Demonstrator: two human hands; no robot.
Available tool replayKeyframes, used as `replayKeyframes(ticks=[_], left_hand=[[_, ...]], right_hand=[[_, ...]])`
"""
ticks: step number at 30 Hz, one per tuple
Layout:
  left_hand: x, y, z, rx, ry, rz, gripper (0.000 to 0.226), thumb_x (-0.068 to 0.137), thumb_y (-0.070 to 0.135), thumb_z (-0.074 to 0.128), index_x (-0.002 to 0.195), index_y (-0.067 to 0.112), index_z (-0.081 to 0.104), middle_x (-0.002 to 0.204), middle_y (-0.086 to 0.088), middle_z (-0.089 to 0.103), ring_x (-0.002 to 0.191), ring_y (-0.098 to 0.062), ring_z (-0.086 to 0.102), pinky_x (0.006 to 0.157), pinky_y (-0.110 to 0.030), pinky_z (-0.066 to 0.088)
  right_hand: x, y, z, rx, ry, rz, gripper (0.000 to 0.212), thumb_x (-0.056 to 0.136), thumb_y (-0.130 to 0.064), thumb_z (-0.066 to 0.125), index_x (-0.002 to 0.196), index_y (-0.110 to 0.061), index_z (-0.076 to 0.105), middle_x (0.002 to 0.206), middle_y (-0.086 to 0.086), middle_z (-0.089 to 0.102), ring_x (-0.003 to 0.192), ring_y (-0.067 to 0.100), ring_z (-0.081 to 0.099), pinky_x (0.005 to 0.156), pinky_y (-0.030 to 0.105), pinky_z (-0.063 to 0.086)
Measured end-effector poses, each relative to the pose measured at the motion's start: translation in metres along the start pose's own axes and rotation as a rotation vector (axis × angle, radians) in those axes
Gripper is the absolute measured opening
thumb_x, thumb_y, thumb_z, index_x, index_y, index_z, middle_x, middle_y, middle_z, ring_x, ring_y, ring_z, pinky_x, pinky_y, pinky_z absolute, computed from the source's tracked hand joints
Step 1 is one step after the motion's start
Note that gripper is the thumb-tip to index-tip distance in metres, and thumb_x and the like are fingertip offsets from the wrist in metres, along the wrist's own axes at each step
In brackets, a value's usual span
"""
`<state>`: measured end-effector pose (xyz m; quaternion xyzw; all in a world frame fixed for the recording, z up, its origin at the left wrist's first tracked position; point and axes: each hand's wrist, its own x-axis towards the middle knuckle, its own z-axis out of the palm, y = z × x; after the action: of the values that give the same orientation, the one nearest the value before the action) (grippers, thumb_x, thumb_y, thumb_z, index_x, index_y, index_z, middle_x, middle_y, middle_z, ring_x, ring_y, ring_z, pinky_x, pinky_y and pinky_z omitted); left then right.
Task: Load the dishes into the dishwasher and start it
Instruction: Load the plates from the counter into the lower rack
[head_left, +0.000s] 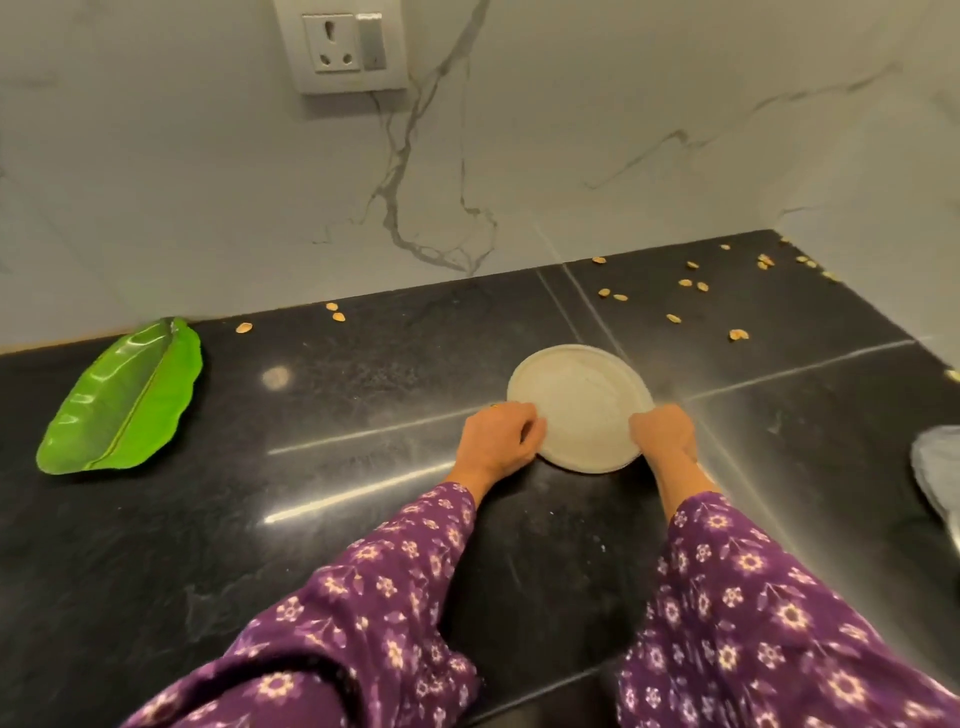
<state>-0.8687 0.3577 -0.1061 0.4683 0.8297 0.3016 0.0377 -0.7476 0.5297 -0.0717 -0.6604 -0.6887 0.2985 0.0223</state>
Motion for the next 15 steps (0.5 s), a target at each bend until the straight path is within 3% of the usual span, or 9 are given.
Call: replayKeyframes(ticks=[4,7,11,13,15], left_hand=[[-0.022,0.030,-0.005,-0.068,0.067,0.006,0.036,0.091,0.039,0.043,0.061,0.019,0.038,0.060,0.008,0.044,0.058,-0.018,0.047,0.053,-0.031,0.035],[-0.029,0.060,-0.005,-0.086,0.083,0.058,0.038,0.094,0.036,0.047,0.062,0.015,0.046,0.059,0.006,0.046,0.056,-0.017,0.046,0.052,-0.032,0.037],[-0.037,0.117,0.004,-0.108,0.088,0.166,0.035,0.092,0.027,0.054,0.061,0.020,0.038,0.057,0.008,0.041,0.053,-0.015,0.039,0.051,-0.026,0.027],[-0.046,0.149,0.016,-0.129,0.064,0.192,0.037,0.091,0.025,0.057,0.062,0.021,0.035,0.057,0.007,0.040,0.053,-0.017,0.037,0.053,-0.026,0.026],[-0.056,0.177,0.032,-0.148,0.025,0.202,0.036,0.091,0.023,0.057,0.061,0.018,0.037,0.057,0.003,0.044,0.054,-0.020,0.040,0.052,-0.028,0.028]], right_hand=[[-0.024,0.050,-0.023,-0.001,-0.011,0.008,0.043,0.090,-0.021,0.044,0.129,-0.003,0.051,0.130,0.017,0.055,0.117,0.035,0.053,0.085,0.035,0.042],[-0.034,0.084,-0.043,0.241,0.004,0.035,0.043,0.090,-0.021,0.042,0.125,0.004,0.050,0.119,0.020,0.058,0.106,0.036,0.056,0.075,0.031,0.038],[-0.063,0.133,-0.086,0.507,0.206,-0.100,0.022,0.091,-0.009,0.041,0.108,0.005,0.038,0.087,0.008,0.050,0.079,0.024,0.047,0.055,0.031,0.035],[-0.083,0.164,-0.113,0.528,0.341,-0.181,0.010,0.092,-0.007,0.038,0.096,-0.003,0.029,0.074,0.006,0.047,0.070,0.026,0.049,0.052,0.036,0.040],[-0.102,0.198,-0.139,0.548,0.439,-0.211,0.011,0.093,-0.005,0.036,0.096,-0.006,0.025,0.070,0.007,0.048,0.064,0.029,0.053,0.052,0.043,0.045]])
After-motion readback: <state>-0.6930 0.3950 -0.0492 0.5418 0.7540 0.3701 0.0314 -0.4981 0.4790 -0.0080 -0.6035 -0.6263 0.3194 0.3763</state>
